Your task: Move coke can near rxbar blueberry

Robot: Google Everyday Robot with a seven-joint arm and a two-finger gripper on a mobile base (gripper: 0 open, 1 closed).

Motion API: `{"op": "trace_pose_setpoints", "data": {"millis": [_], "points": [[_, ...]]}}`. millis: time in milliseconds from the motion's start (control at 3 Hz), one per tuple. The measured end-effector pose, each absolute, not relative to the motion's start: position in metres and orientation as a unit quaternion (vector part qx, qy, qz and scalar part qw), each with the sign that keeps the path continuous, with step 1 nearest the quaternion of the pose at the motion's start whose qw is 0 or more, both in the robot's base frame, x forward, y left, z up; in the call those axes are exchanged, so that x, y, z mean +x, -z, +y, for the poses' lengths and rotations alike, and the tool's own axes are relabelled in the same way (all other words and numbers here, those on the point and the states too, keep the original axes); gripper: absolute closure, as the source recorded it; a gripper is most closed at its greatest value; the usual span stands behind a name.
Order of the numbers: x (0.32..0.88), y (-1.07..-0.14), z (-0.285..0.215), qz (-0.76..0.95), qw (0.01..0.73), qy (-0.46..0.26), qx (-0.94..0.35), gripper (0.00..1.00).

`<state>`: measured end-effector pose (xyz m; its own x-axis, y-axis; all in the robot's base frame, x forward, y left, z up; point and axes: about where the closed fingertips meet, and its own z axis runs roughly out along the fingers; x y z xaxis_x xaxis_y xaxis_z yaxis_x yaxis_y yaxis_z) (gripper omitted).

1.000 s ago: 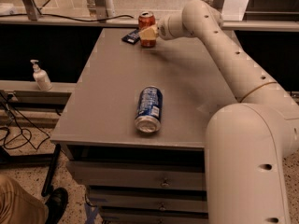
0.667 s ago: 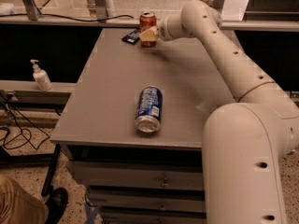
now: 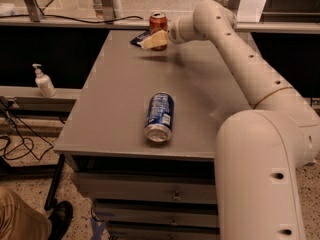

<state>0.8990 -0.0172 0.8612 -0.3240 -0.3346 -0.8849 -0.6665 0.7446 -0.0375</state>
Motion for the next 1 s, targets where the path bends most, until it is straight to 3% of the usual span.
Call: {"op": "trace_pose_setpoints", "data": {"millis": [333, 1000], "points": [[0.885, -0.877, -0.04, 0.79, 0.497, -0.181, -0.31, 0.0], [0.821, -0.957, -0.136, 0.738, 0.563, -0.218, -0.301, 0.0]]}}
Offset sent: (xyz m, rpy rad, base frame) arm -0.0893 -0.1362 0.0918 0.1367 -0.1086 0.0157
